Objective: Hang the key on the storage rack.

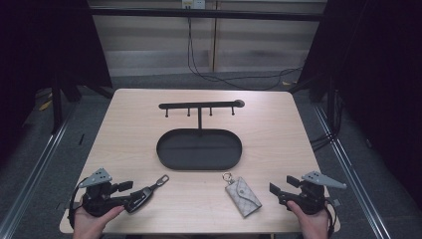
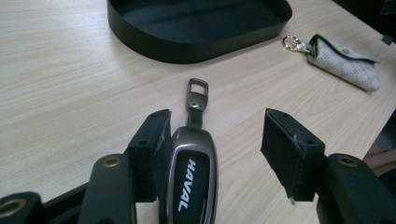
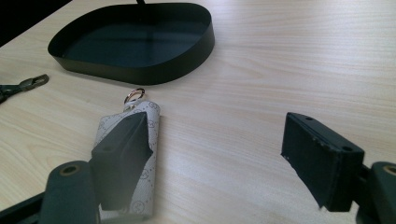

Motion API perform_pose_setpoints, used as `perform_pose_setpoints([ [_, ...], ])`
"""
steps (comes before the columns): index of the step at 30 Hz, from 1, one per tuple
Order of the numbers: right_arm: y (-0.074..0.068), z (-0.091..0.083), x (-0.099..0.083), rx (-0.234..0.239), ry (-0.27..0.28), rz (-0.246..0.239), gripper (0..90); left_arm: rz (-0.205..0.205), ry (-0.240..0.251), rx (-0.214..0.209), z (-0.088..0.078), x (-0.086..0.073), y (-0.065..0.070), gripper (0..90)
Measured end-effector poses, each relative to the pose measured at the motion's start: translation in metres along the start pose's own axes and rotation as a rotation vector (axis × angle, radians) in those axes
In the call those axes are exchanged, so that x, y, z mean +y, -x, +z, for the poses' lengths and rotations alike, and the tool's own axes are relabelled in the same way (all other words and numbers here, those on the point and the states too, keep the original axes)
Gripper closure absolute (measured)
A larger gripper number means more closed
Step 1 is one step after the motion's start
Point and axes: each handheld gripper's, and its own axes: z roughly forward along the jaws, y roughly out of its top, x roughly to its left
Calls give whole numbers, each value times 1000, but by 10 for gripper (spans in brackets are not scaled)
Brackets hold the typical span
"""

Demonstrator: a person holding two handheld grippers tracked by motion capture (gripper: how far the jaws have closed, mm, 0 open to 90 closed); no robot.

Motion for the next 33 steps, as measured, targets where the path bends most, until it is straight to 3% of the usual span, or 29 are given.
perform_pose_setpoints([
  [2, 0, 0, 0, 0, -1, -1, 233, 13, -1, 15, -1, 2, 0, 440],
  [8, 1, 1, 0, 2, -3, 1, 232, -1, 16, 16, -2, 6, -3, 442],
  [15, 0, 1, 0, -2, -3, 1, 231, 0, -2, 25, 0, 13, -5, 470],
  [24, -2, 1, 0, -2, -5, -5, 231, 76, -72, 59, 5, 30, 3, 497],
  [29, -1, 2, 0, 0, -8, -3, 230, 127, -152, 83, 15, 43, 7, 514],
  [33, -2, 2, 0, 1, -8, -4, 230, 155, -213, 75, 25, 54, 8, 505],
])
